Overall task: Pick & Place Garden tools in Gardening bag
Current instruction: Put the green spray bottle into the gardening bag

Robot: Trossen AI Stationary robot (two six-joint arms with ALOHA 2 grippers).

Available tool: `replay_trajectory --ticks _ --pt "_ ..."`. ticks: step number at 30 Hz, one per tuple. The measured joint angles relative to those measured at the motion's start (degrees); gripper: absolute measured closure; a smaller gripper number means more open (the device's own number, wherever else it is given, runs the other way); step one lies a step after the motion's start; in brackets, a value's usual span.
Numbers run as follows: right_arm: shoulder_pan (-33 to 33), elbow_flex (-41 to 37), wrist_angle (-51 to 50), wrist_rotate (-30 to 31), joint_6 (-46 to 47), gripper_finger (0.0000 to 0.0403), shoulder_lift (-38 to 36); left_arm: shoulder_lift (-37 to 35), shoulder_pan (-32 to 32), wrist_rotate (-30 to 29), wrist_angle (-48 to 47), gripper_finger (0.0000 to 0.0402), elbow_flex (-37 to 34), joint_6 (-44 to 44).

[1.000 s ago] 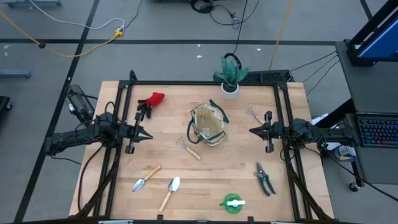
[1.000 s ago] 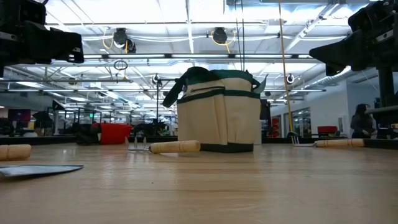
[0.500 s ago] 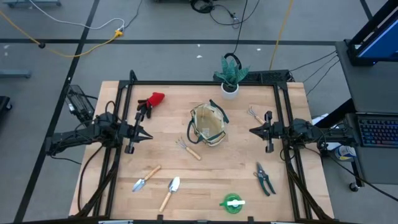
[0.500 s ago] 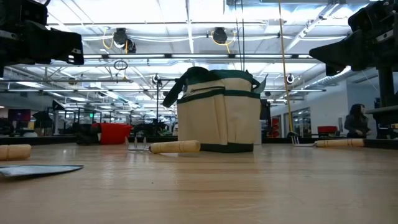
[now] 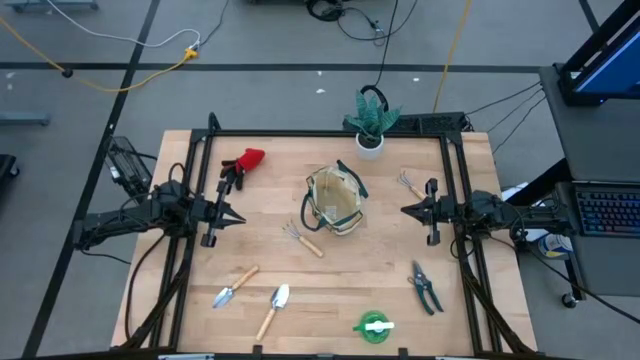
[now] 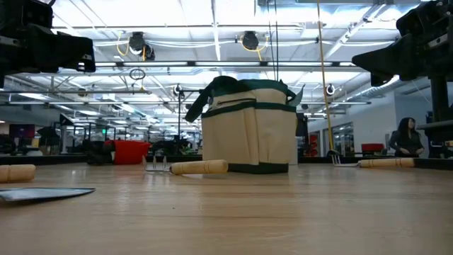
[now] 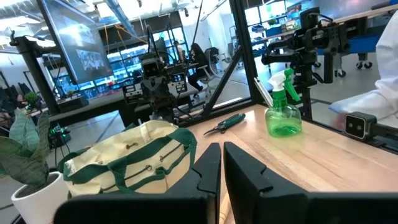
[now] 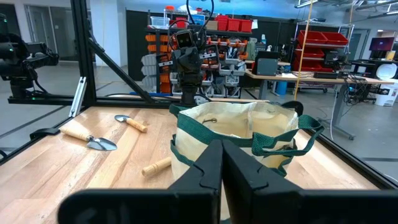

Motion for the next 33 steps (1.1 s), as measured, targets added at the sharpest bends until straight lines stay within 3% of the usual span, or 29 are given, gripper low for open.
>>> replay_trajectory --ticks 27,33 --pt "0.01 0.01 2.89 0.02 4.41 0.0403 0.06 0.01 0.0 -0.03 5.99 0.0376 -0.02 -1.61" --pt "0.0 0.01 2.61 0.16 3.07 0.0403 0.15 0.0 0.0 -0.88 6.01 0.0376 -0.02 -9.7"
